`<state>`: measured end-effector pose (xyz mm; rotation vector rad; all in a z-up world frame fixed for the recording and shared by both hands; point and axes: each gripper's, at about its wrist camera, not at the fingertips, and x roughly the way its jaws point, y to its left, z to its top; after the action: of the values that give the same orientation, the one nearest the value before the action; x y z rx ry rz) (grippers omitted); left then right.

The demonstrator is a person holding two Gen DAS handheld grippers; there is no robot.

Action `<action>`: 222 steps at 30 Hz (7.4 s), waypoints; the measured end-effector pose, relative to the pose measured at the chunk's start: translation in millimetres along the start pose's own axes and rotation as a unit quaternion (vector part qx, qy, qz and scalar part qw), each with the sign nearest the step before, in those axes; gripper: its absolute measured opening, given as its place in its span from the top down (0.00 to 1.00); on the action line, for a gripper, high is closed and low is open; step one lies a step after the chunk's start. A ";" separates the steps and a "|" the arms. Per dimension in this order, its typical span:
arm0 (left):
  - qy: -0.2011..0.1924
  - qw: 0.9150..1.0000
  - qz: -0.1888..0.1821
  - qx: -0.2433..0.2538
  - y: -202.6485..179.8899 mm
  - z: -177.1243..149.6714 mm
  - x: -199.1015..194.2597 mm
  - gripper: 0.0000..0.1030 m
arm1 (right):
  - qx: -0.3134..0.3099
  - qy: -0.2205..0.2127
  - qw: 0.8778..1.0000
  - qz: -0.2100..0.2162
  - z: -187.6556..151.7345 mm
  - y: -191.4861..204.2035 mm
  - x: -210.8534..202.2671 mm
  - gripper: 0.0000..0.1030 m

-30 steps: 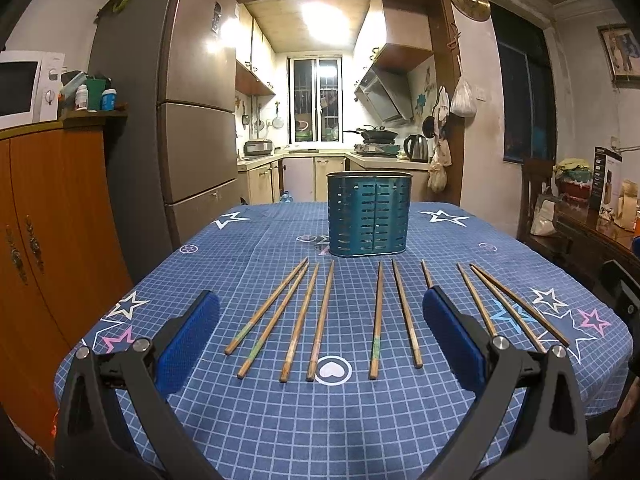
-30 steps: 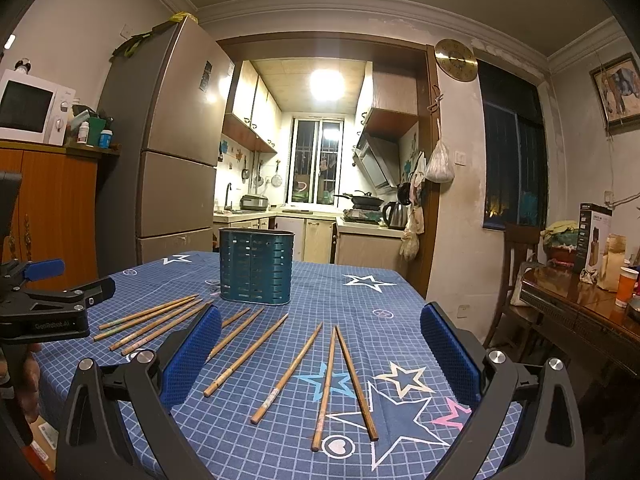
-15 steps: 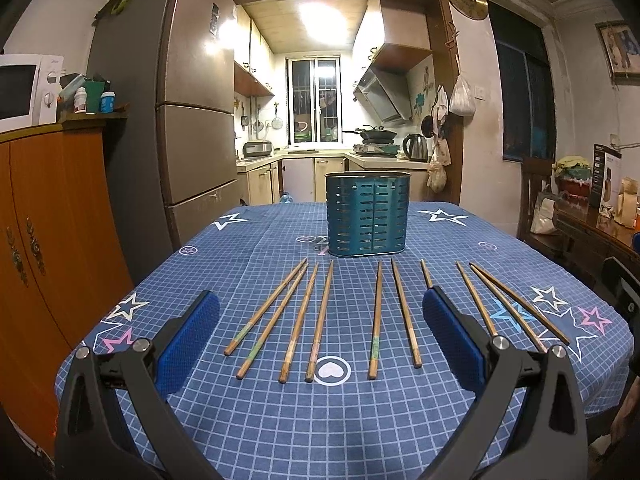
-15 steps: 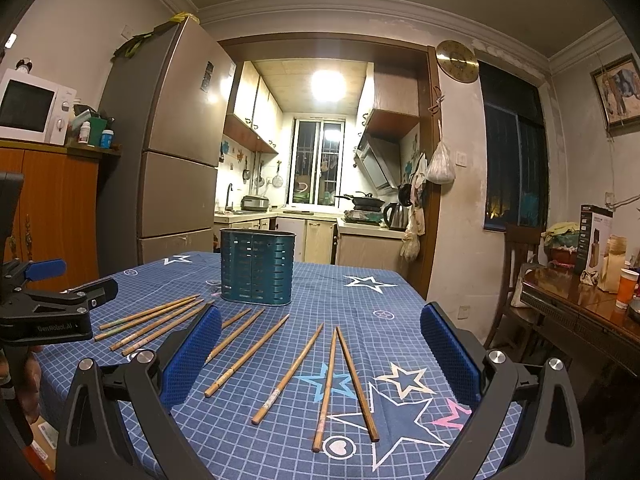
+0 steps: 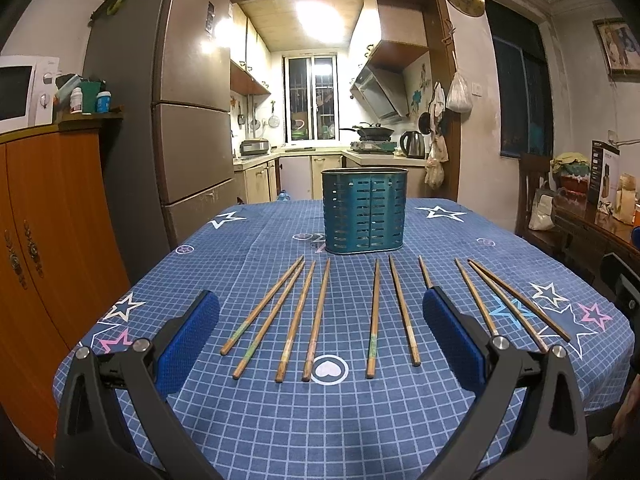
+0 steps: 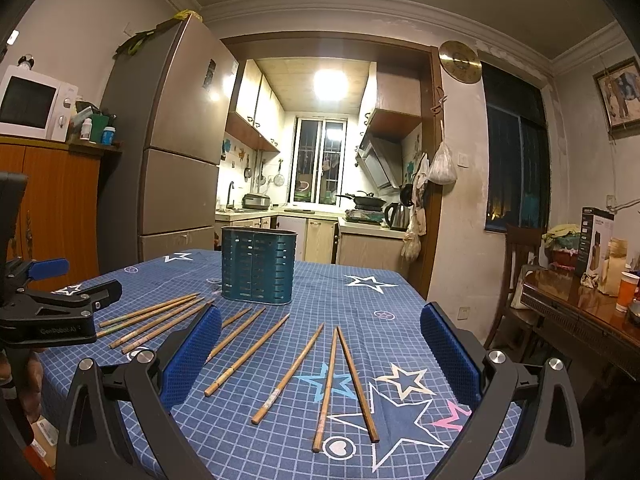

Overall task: Organize utensils
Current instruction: 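Close the left gripper on one wooden chopstick while the right gripper grasps another, then lift both chopsticks, carry them over the teal holder, and open both grippers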

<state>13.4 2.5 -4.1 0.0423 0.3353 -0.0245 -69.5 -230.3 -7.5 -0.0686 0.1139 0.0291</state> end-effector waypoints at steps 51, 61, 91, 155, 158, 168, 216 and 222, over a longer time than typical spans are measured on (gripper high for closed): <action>0.147 0.987 -0.042 0.058 87.2 -34.0 75.5 0.16 | 0.029 0.196 0.977 0.082 -91.5 -66.6 65.8 0.87; 0.184 0.980 -0.050 0.061 108.4 -34.0 89.5 0.36 | 0.025 0.197 0.977 0.082 -91.9 -65.3 62.4 0.87; 0.228 0.968 -0.068 0.081 97.2 -37.1 110.6 0.77 | 0.020 0.200 0.976 0.088 -88.0 -65.1 68.6 0.87; -0.038 0.991 -0.119 0.053 45.2 212.8 105.3 0.95 | 0.034 0.058 0.986 0.155 175.3 -95.4 188.6 0.93; -0.038 0.990 -0.123 0.051 42.1 220.8 107.8 0.95 | 0.026 0.065 0.984 0.164 191.2 -82.9 196.6 0.93; -0.037 0.987 -0.146 0.048 22.9 249.4 118.3 0.95 | 0.008 0.076 0.978 0.194 257.9 -45.7 226.6 0.93; -0.012 0.989 -0.149 0.019 -12.4 255.3 243.0 0.73 | -0.005 0.146 0.968 0.203 237.0 9.3 359.8 0.93; -0.020 0.988 -0.149 0.019 -9.9 258.8 227.6 0.68 | -0.009 0.120 0.974 0.191 248.9 1.7 337.4 0.90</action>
<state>313.0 -23.1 164.7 0.0297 0.2994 -0.3281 293.5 -202.6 200.4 -0.0666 0.3682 0.4070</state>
